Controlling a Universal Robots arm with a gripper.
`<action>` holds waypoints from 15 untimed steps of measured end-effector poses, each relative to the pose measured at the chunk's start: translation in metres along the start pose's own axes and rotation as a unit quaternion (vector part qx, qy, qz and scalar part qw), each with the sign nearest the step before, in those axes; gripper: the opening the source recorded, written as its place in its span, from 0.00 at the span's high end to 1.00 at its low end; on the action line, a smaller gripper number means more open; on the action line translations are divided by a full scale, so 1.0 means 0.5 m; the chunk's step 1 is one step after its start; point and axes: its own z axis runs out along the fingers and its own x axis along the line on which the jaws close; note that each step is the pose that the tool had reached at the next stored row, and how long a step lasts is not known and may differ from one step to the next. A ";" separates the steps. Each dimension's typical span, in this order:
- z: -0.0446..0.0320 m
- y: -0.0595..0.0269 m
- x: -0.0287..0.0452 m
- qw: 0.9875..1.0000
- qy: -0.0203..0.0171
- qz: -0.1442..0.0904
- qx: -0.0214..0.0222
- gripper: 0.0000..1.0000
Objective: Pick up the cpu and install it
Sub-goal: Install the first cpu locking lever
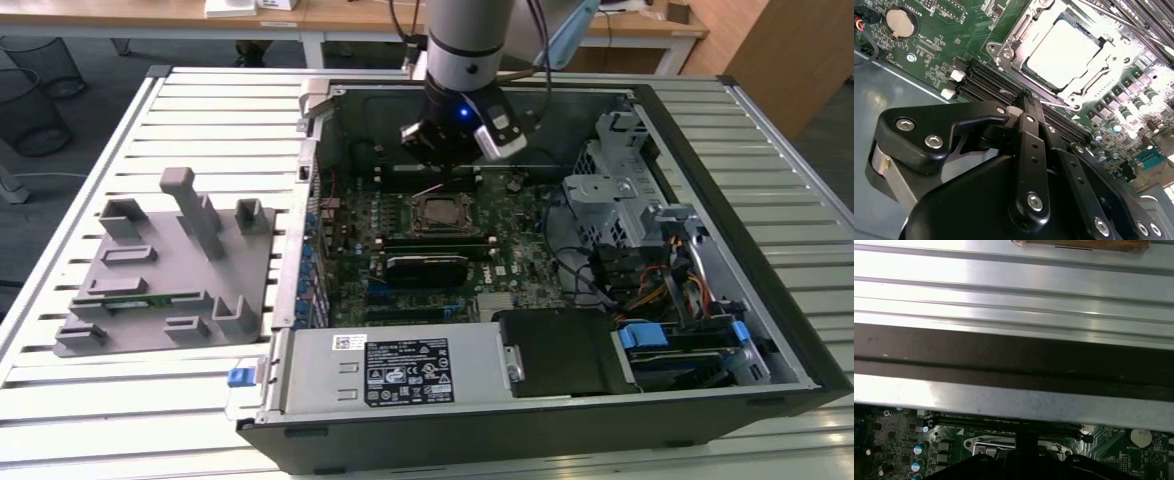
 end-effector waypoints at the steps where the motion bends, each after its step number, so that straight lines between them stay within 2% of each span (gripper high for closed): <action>1: 0.001 0.000 -0.001 1.000 0.000 0.000 0.000 0.89; 15: 0.024 -0.004 -0.013 1.000 0.000 0.000 0.000 0.89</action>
